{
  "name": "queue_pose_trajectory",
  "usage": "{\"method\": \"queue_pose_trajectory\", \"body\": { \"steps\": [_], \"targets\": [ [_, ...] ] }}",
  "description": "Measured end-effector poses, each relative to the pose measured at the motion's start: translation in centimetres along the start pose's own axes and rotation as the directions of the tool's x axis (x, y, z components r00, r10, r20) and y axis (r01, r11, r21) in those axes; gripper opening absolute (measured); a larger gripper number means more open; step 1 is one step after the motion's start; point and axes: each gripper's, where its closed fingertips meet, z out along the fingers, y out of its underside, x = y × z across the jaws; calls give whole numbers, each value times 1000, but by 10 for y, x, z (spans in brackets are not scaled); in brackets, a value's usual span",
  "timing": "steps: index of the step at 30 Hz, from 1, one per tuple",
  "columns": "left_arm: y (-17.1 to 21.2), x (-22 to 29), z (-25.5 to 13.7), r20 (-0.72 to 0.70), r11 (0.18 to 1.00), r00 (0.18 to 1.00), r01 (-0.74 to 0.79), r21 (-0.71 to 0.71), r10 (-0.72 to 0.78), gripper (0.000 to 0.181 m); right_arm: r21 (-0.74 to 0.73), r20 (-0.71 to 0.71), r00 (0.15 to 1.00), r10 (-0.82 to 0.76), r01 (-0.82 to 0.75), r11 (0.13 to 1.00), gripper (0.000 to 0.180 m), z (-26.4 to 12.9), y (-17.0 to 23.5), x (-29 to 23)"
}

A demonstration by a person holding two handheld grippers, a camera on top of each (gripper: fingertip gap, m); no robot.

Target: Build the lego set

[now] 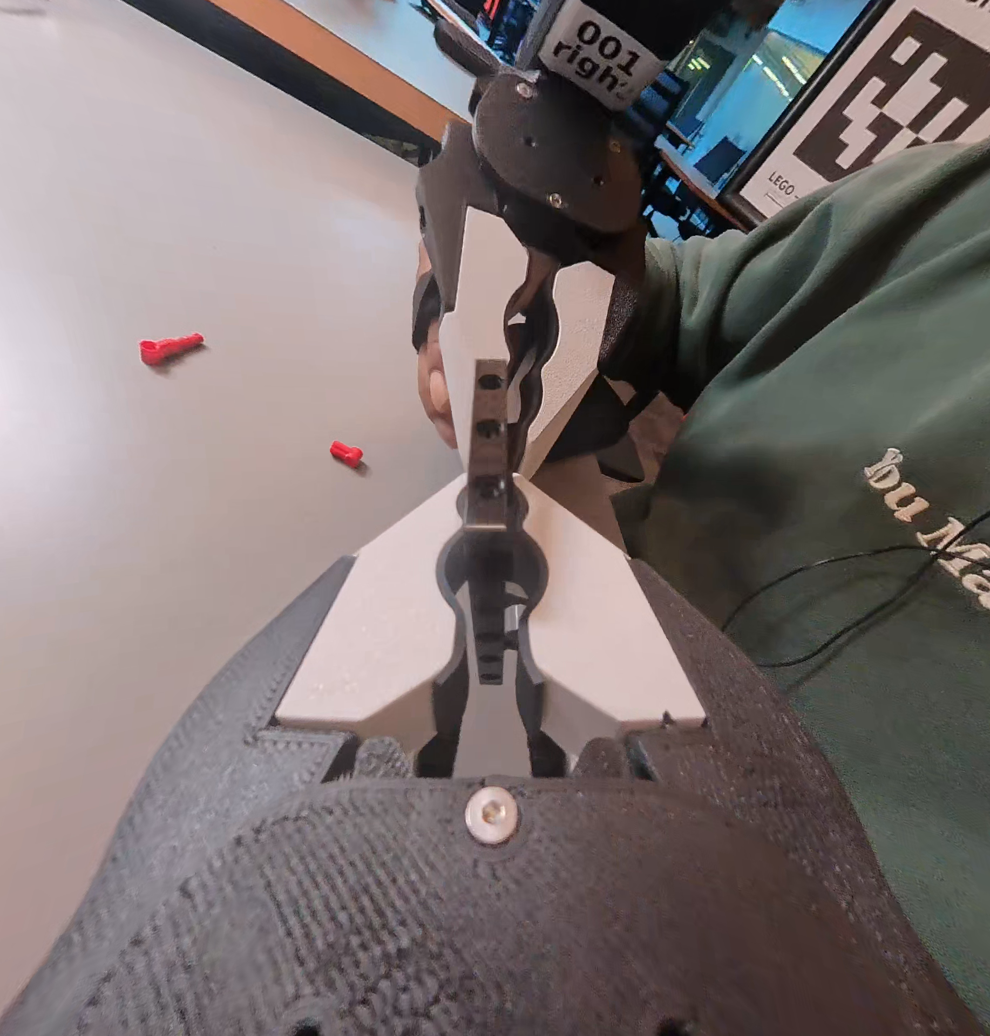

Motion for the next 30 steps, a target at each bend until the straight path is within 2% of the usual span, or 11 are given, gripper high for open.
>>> {"method": "queue_pose_trajectory", "body": {
  "steps": [5,12,14,18,21,25,30],
  "targets": [
    [1,1,-4,9,1000,1000,-25,8,25,7,39,19,999,42,-42,998,2,1,-3,0],
    [5,0,-5,-34,999,998,53,3,-52,7,124,201,937,285,-313,942,2,3,-1,-1],
    [10,0,-3,-42,998,997,58,-23,-58,7,110,197,947,255,-280,954,2,5,2,-4],
    [18,0,0,-25,997,999,31,-77,-33,7,34,75,996,48,-51,998,2,8,10,-5],
    [24,-3,3,13,993,1000,-5,-121,7,8,-10,29,999,-29,29,1000,2,9,17,-5],
    [26,-6,5,48,989,998,-26,-144,33,8,22,61,994,94,-95,995,2,8,20,-3],
    [32,-7,6,60,984,997,-34,-175,45,7,23,98,986,132,-135,991,2,8,24,-5]
  ]
}}
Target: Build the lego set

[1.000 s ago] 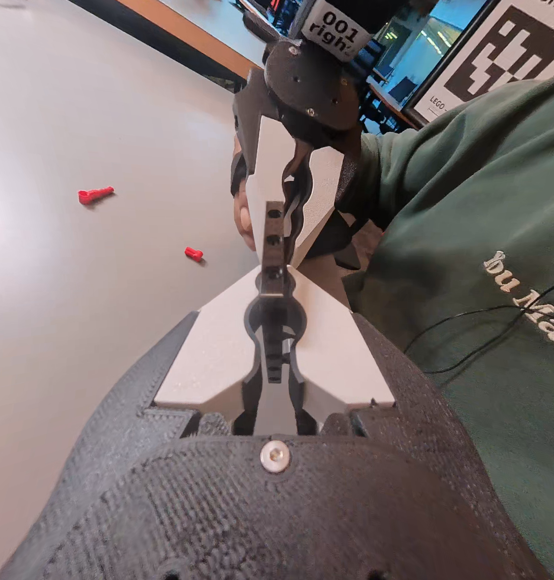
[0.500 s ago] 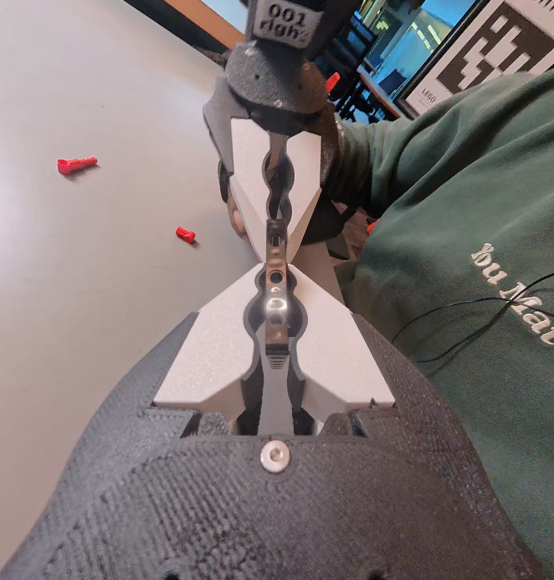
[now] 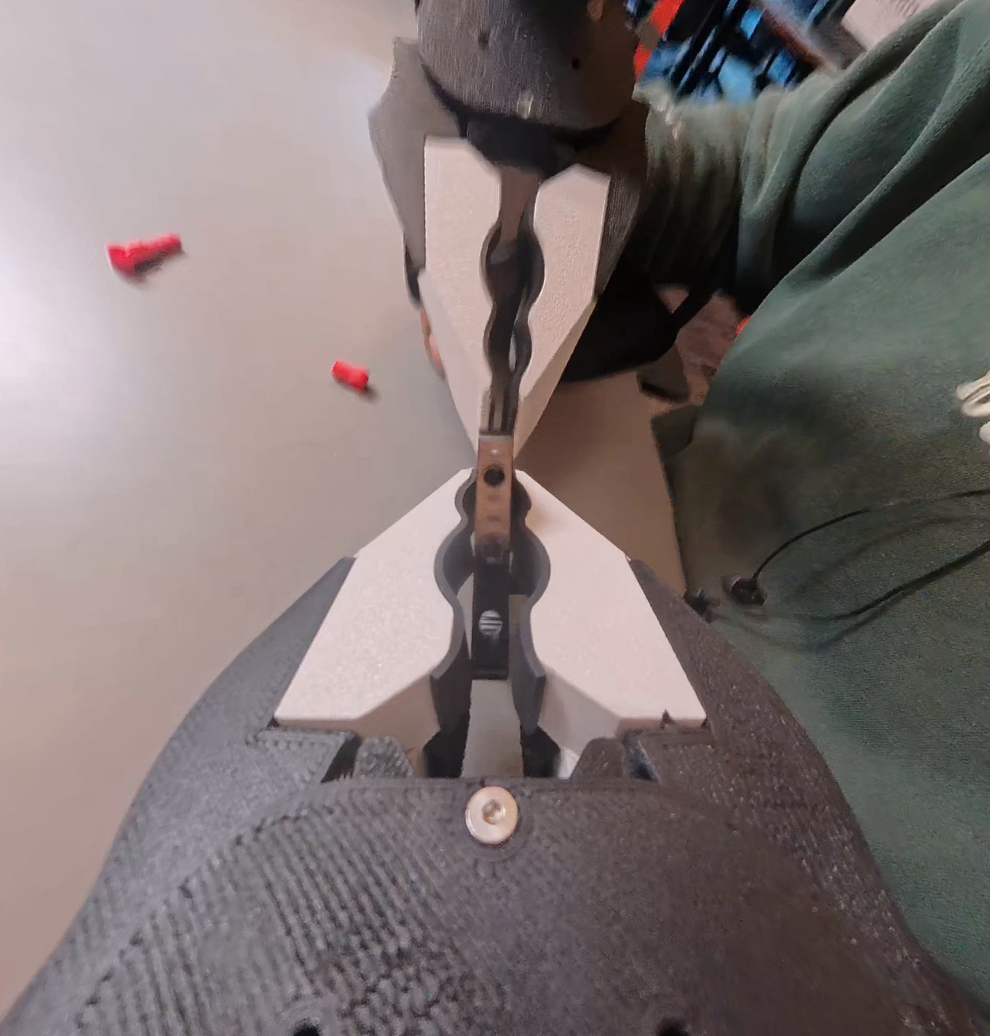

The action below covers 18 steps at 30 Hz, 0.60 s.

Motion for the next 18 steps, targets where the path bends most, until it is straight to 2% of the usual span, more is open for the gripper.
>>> {"method": "queue_pose_trajectory", "body": {
  "steps": [1,2,3,4,6,7,10,15,18],
  "targets": [
    [11,-10,-4,53,999,999,-6,-52,8,6,-28,-12,1000,-10,10,1000,2,-5,6,4],
    [21,-24,-14,112,998,994,19,-67,-11,6,28,-37,999,24,-23,999,1,-20,2,12],
    [15,-25,-22,101,998,993,56,0,-56,6,67,-45,997,55,-52,996,0,-27,0,15],
    [1,-14,-21,72,999,997,19,32,-21,7,-28,-61,998,-9,8,1000,2,-13,14,11],
    [-24,7,-8,48,994,993,-110,2,110,8,-38,-30,997,-68,67,997,2,3,5,3],
    [-27,3,-10,59,995,993,-102,1,102,7,-15,-41,998,-48,47,999,2,-4,0,11],
    [-16,-13,-21,69,999,998,-14,42,11,7,17,-72,996,-51,52,998,2,-19,-3,17],
    [-13,-12,-24,-38,992,998,52,114,-48,7,70,-96,993,-65,72,995,2,-18,-14,15],
    [-5,-15,-17,-106,980,980,177,94,-167,6,44,-107,993,-53,58,997,2,-11,-9,16]
  ]
}}
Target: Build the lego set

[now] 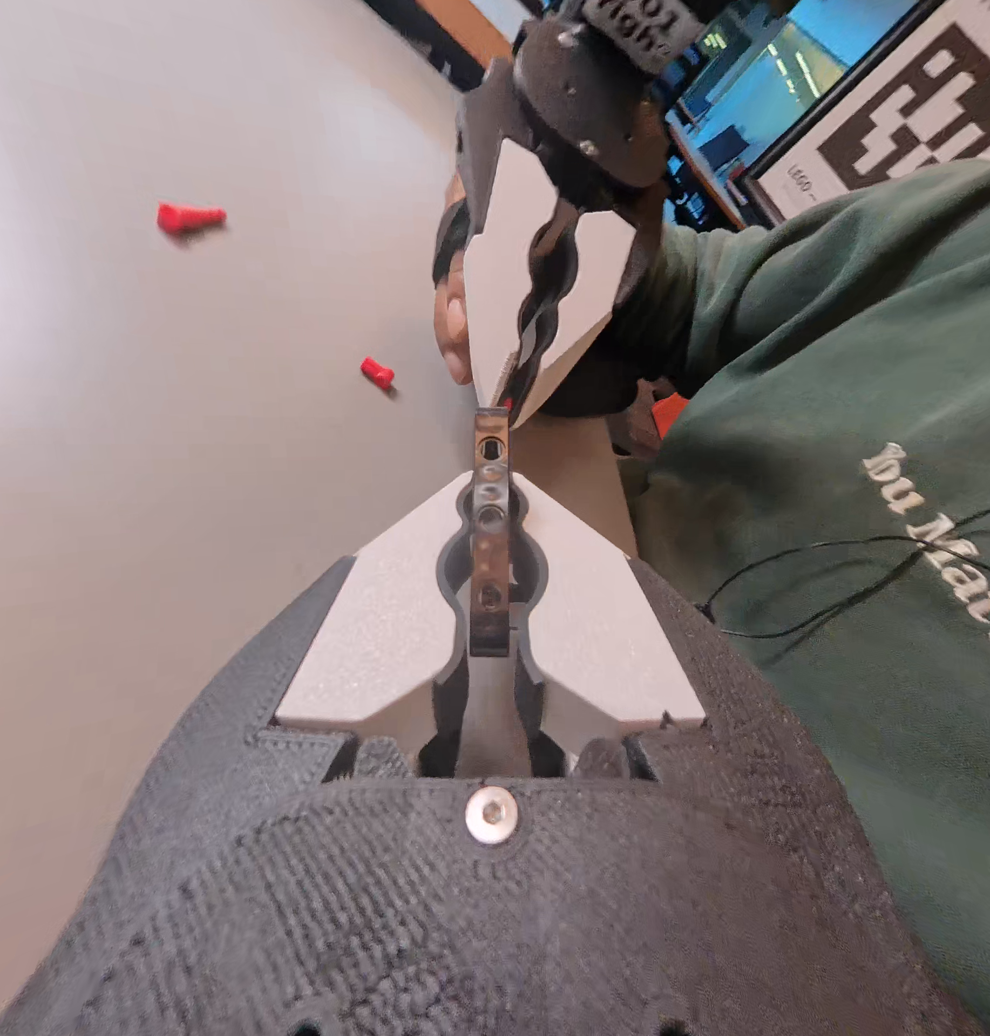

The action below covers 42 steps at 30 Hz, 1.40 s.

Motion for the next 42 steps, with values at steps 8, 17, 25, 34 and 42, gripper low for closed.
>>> {"method": "queue_pose_trajectory", "body": {
  "steps": [8,17,25,34,42],
  "targets": [
    [15,-19,15,66,996,997,49,-74,-44,7,-133,-22,1000,-11,8,991,3,8,26,3],
    [21,-18,7,54,995,997,57,-85,-52,42,-208,-76,995,-68,50,977,3,11,38,10],
    [26,-20,9,119,992,992,-36,-123,51,20,-155,-57,992,-113,103,982,3,13,30,4],
    [23,-19,10,127,991,988,-78,-108,91,4,-145,-59,993,-103,93,985,3,15,30,6],
    [27,-9,12,66,990,994,-73,-117,81,35,-144,-53,993,-102,94,985,4,16,32,6]
  ]
}}
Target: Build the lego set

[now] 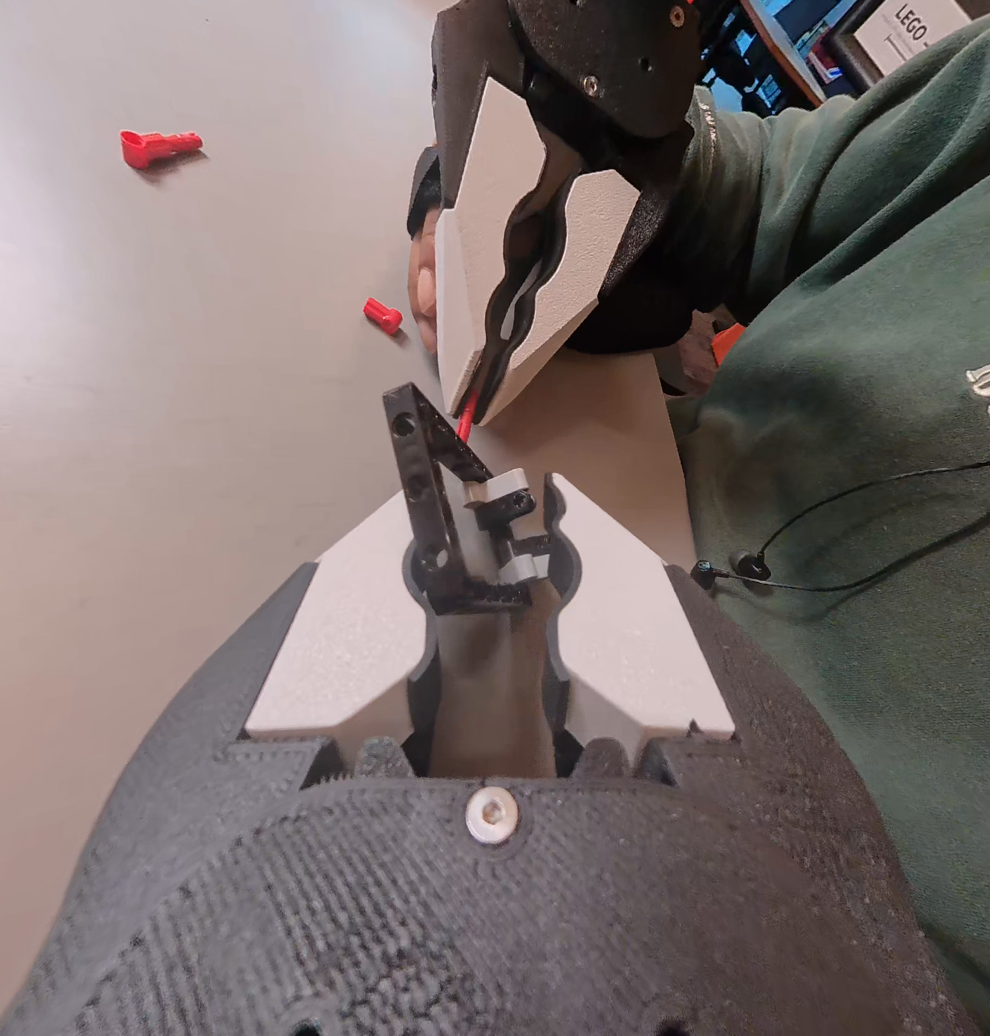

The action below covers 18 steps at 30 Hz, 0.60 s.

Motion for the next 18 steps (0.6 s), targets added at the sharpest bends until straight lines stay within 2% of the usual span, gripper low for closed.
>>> {"method": "queue_pose_trajectory", "body": {
  "steps": [4,11,18],
  "targets": [
    [6,3,2,-16,999,1000,9,-32,-10,42,-3,7,1000,-2,2,1000,4,1,1,-1],
    [10,10,13,25,996,999,-33,-78,35,28,13,34,999,-21,20,1000,3,6,-3,-8],
    [5,-1,7,108,998,993,-46,-51,51,28,-29,-25,1000,-4,3,1000,3,-3,4,4]
  ]
}}
